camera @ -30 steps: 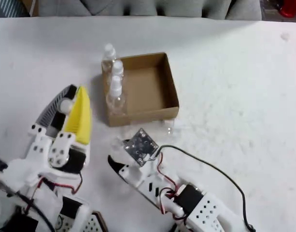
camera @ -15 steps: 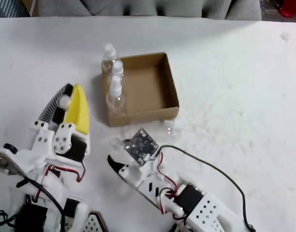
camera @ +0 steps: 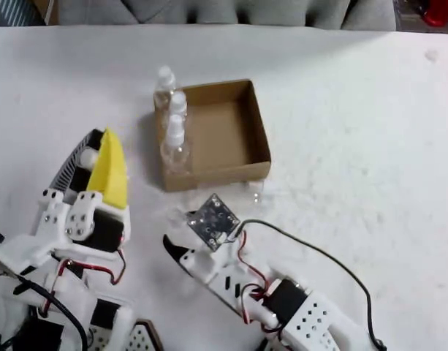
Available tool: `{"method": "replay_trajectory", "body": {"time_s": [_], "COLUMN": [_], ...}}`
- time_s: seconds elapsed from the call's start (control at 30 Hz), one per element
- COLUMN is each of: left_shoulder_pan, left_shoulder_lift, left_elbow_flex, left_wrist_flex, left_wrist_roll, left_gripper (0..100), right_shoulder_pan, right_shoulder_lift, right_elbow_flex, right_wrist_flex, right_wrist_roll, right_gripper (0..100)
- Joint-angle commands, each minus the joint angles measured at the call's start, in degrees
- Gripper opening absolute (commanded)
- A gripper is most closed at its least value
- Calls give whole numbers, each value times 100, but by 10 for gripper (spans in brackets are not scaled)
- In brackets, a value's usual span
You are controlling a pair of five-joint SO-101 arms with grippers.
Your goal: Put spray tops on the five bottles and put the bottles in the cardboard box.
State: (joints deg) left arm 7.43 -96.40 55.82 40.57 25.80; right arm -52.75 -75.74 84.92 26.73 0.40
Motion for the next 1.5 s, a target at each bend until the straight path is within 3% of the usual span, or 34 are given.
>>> {"method": "replay_trajectory", "body": {"time_s": [0.0,0.27,0.5,0.7,0.93,1.2,1.47], "left_shoulder_pan": [-40,-13,831,1112,1209,1209,1200], "left_shoulder_lift": [-22,-22,-22,-22,-31,-901,-857], "left_elbow_flex": [97,413,448,501,1213,1626,1670], "left_wrist_flex": [-44,158,1081,1635,1178,1222,1301], "left_wrist_roll": [105,105,105,105,105,97,70], "left_gripper": [23,23,23,23,23,24,24], "right_shoulder_pan": [-40,-40,-40,-40,-40,-31,-31], "right_shoulder_lift": [-22,-22,-22,-22,-22,-22,-22], "right_elbow_flex": [-220,-220,-220,-220,-220,-220,-211], "right_wrist_flex": [-119,-127,-127,-127,-119,-110,-84], "right_wrist_roll": [-44,-44,-44,-44,-44,-44,220], "right_gripper": [18,18,18,18,18,18,18]}}
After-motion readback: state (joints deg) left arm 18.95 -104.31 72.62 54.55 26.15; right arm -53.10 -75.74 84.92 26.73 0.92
